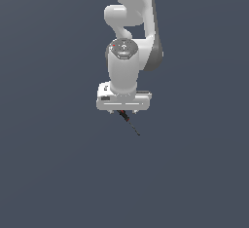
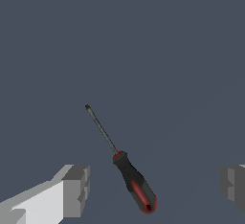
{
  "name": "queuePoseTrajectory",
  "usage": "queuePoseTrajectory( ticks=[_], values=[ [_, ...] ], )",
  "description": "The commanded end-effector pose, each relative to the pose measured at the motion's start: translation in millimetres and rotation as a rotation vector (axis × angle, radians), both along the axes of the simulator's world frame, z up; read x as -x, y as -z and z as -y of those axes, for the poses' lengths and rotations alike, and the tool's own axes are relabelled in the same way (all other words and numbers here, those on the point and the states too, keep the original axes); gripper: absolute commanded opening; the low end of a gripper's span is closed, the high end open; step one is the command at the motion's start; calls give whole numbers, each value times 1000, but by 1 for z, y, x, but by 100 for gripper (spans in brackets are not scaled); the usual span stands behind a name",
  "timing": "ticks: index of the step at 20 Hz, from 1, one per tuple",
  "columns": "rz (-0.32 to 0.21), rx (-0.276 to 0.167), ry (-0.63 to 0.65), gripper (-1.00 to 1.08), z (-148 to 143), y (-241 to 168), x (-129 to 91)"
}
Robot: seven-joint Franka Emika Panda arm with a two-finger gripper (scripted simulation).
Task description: Pick up the object and move it to a goal position.
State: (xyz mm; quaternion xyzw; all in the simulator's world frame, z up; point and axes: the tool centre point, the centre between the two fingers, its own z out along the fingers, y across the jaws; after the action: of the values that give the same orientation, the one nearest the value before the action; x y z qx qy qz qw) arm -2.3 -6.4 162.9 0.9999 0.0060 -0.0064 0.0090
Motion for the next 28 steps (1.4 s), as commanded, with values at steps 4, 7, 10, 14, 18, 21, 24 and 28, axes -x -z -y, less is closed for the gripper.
queuePoseTrajectory(
  ticks=[4,7,10,14,18,21,24,28],
  values=[
    [7,3,-5,100,2,-2,-2],
    [28,13,-16,100,8,-8,-9],
    [41,20,-21,100,12,-12,-13],
    [40,19,-22,100,11,-12,-13],
    [38,19,-46,100,10,-7,-11],
    [36,18,-79,100,8,0,-8],
    [32,16,-126,100,6,10,-3],
    [26,12,-209,100,1,27,6]
  ],
)
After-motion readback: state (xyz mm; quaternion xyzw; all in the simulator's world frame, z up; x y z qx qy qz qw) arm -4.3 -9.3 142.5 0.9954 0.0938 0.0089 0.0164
